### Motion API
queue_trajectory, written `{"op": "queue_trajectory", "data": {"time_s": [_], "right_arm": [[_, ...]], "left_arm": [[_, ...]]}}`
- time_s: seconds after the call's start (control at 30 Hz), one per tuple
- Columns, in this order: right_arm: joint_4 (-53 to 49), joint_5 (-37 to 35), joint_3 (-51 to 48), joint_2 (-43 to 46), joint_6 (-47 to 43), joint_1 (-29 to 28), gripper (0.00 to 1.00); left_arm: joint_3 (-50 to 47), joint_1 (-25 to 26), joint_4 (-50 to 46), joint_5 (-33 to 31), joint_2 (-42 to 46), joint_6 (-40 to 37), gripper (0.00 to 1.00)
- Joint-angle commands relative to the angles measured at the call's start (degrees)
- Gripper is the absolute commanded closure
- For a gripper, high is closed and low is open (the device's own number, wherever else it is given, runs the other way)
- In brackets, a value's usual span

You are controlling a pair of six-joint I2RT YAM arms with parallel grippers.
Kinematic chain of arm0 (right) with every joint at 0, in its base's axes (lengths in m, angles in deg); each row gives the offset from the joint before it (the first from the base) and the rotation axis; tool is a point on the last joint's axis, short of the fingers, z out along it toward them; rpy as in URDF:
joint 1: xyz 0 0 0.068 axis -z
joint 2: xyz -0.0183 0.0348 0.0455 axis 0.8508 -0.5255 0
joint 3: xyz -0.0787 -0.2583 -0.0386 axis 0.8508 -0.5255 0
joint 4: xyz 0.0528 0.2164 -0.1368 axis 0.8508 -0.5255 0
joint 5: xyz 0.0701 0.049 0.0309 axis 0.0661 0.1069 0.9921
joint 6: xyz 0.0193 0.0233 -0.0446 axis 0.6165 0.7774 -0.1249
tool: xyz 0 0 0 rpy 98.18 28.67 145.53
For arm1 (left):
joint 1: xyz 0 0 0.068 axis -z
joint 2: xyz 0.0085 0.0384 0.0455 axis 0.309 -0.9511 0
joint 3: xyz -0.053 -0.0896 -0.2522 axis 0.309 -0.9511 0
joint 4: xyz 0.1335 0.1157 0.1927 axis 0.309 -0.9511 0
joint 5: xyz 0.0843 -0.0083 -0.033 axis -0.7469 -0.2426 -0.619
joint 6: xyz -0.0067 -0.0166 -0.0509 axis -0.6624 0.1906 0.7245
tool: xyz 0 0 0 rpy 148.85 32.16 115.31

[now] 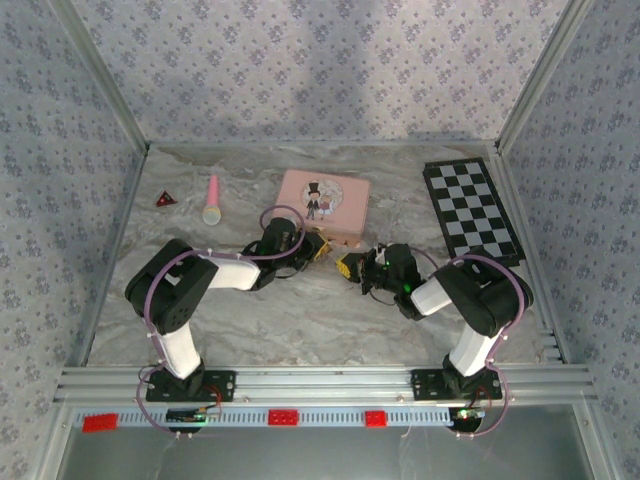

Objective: Unlock the padlock with the key

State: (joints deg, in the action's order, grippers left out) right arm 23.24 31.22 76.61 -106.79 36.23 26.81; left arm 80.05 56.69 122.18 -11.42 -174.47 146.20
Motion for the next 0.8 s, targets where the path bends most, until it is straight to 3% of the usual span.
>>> {"op": "queue_trajectory", "data": {"time_s": [0.0, 0.77], "right_arm": [[1.18, 0.82, 0.95, -0.6, 0.29, 0.35, 1.0], [3.59, 0.67, 0.89, -2.57, 0.79, 0.54, 1.0]], "left_arm": [[0.64, 0.32, 6.16, 0.15, 2.53, -0.44, 0.9], [0.02, 1.85, 6.03, -0.36, 3.45, -0.15, 0.91]]}}
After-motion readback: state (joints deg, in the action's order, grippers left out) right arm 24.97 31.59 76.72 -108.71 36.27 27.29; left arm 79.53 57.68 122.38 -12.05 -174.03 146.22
